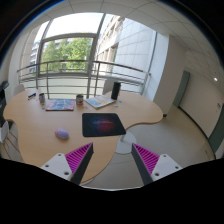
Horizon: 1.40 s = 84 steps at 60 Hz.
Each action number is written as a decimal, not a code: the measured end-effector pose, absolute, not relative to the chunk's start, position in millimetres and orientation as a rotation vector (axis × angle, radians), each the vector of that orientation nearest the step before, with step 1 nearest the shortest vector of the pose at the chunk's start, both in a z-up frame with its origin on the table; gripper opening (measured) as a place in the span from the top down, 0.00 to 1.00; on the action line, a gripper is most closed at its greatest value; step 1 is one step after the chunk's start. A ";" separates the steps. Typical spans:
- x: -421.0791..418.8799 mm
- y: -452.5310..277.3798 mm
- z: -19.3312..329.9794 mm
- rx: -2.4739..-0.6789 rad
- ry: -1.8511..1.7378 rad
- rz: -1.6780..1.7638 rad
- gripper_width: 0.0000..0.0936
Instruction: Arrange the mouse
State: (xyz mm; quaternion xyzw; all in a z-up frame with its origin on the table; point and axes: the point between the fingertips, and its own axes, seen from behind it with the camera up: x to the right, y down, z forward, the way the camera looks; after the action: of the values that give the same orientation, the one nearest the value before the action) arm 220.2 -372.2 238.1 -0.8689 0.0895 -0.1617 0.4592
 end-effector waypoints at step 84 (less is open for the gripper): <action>40.7 -81.2 -7.3 -2.248 -0.126 -0.132 0.10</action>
State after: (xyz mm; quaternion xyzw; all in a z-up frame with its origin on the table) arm 40.7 -81.2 -7.3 -0.9006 -0.0503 -0.0529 0.4285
